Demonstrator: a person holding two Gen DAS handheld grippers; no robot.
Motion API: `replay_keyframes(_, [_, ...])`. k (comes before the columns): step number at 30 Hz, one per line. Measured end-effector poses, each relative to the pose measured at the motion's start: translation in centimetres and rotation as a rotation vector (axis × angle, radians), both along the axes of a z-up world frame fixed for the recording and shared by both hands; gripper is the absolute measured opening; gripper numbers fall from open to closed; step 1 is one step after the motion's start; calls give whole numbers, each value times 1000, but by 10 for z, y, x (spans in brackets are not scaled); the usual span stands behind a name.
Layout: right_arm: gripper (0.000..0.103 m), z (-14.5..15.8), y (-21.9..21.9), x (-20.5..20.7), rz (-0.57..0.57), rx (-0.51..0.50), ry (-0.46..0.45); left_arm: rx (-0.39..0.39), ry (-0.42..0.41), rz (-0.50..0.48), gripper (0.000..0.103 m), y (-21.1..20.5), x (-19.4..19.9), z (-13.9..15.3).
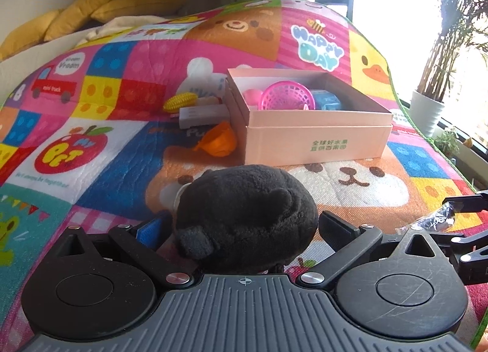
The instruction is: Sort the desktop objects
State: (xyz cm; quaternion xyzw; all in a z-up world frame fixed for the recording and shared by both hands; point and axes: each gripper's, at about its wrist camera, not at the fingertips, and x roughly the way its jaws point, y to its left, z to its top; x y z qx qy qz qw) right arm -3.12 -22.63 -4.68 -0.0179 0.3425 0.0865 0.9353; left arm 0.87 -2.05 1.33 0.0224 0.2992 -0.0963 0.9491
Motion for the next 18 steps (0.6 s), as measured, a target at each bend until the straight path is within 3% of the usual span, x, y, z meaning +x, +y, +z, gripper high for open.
replay_keyframes(4, [77,2,2,-5,19,-14,-15,13,-5,7,102,-3,-2,2])
replay_keyframes(6, [70,2,2,-7,34,-20,-17,31,-13,4,92,-5,-3,4])
replay_keyframes(8, [59,2,2,-8,45,-27,-7,45,-14,-2,92,-7,-5,5])
replay_keyframes(10, [59,2,1,-9,45,-28,-3,49,-14,-4,92,-8,-7,6])
replay_keyframes(12, [64,1,-1,-11,39,-25,-3,54,-15,-8,92,-8,-10,7])
replay_keyframes(14, [97,1,-2,-15,30,-37,-8,53,-14,-18,92,-8,-14,8])
replay_keyframes(18, [101,1,-2,-18,18,-40,-35,64,-2,-61,92,-13,-24,7])
